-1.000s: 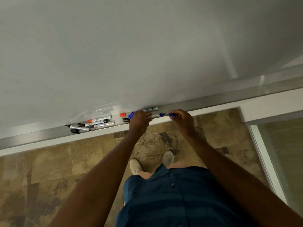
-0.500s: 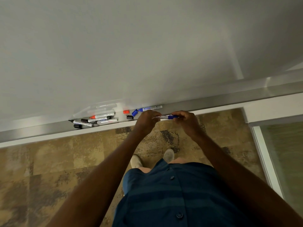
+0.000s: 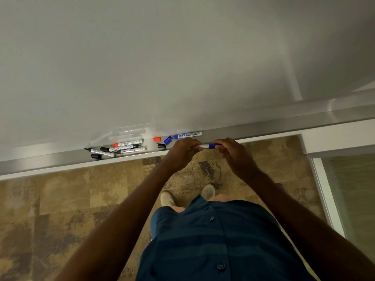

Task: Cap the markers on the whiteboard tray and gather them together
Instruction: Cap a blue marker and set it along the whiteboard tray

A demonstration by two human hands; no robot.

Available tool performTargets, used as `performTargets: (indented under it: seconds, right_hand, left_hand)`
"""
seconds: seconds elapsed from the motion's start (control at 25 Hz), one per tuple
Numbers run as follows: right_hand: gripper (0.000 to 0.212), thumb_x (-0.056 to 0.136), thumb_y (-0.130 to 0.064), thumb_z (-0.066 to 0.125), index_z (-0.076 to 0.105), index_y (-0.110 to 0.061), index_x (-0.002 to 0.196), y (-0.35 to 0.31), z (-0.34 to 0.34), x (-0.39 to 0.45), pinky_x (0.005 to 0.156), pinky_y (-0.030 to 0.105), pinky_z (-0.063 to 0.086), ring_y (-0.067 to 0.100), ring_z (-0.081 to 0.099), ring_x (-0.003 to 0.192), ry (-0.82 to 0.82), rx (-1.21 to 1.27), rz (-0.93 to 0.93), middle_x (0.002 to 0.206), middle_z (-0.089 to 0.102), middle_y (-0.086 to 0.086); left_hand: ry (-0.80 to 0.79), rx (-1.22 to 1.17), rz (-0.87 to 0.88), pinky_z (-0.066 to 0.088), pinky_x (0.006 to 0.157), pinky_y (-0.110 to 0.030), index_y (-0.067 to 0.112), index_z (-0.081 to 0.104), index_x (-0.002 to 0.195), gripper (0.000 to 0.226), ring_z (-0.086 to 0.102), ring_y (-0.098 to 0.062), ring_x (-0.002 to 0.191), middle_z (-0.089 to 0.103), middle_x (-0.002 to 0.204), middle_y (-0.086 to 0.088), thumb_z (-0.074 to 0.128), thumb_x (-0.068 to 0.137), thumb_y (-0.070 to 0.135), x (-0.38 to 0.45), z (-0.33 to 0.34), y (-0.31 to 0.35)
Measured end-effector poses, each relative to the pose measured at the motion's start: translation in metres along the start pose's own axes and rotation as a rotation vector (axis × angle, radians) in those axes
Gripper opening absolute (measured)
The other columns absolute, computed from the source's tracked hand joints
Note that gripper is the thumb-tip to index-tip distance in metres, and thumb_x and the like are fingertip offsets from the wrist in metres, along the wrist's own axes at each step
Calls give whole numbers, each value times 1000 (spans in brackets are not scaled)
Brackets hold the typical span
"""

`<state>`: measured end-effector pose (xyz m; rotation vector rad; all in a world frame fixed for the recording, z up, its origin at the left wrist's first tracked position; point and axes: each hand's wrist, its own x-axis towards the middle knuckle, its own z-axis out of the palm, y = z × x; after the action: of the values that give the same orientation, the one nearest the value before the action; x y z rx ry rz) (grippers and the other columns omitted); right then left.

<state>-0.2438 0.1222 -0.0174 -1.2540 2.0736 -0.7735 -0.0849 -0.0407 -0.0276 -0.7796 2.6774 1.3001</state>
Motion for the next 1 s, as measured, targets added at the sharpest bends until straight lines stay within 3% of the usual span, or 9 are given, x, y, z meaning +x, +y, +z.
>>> performTargets:
  seconds: [0.12, 0.24, 0.44, 0.52, 0.64, 0.8, 1.0]
  right_hand:
    - [32, 107, -24, 45, 65, -6, 124, -6, 2, -1, 80, 21, 42, 10, 56, 88, 58, 31, 14, 102, 68, 5]
    - [25, 106, -20, 49, 68, -8, 116, -9, 4, 1, 70, 16, 46, 10, 57, 72, 106, 105, 52, 85, 64, -4]
    - [21, 106, -23, 48, 64, -25, 92, -3, 5, 2, 58, 11, 46, 3, 57, 57, 51, 223, 121, 67, 60, -10]
    - [21, 106, -25, 47, 63, -25, 92, -2, 9, 3, 60, 10, 45, 2, 55, 58, 31, 204, 142, 70, 61, -10]
    - [24, 108, -24, 43, 65, -14, 106, -4, 23, -2, 68, 13, 40, 1, 53, 70, 59, 81, 108, 83, 60, -6]
    - [25, 108, -31, 37, 58, -19, 103, -7, 28, -8, 61, 9, 38, -3, 53, 66, 123, 30, 91, 75, 54, -14]
    - [25, 108, -24, 39, 61, -12, 105, -14, 25, -2, 61, 8, 39, -5, 53, 67, 143, 62, 108, 81, 58, -7]
  left_hand:
    - [26, -2, 10, 39, 60, -8, 18, 71, 99, 14, 57, 6, 72, 60, 79, 15, 58, 98, 22, 1, -5, 6]
    - [64, -4, 11, 38, 61, -10, 21, 70, 93, 14, 57, 2, 70, 58, 74, 16, 57, 98, 21, -2, -3, 11]
    - [135, 42, 36, 36, 65, -12, 18, 71, 97, 17, 52, 6, 73, 65, 83, 8, 55, 98, 23, -6, 3, 13]
    - [136, 46, 44, 38, 66, -13, 17, 72, 99, 18, 54, 3, 74, 68, 86, 4, 55, 98, 23, -8, 2, 14]
    - [108, 59, 76, 41, 71, -13, 14, 72, 105, 17, 61, -8, 82, 72, 94, -2, 58, 98, 21, -8, 3, 17]
    - [126, 55, 71, 40, 71, -13, 12, 73, 108, 17, 60, -10, 84, 72, 98, -4, 60, 98, 17, -9, 5, 23]
    - [170, 58, 46, 44, 72, -26, 10, 73, 105, 20, 59, -15, 83, 71, 93, -6, 56, 100, 19, -13, 6, 29]
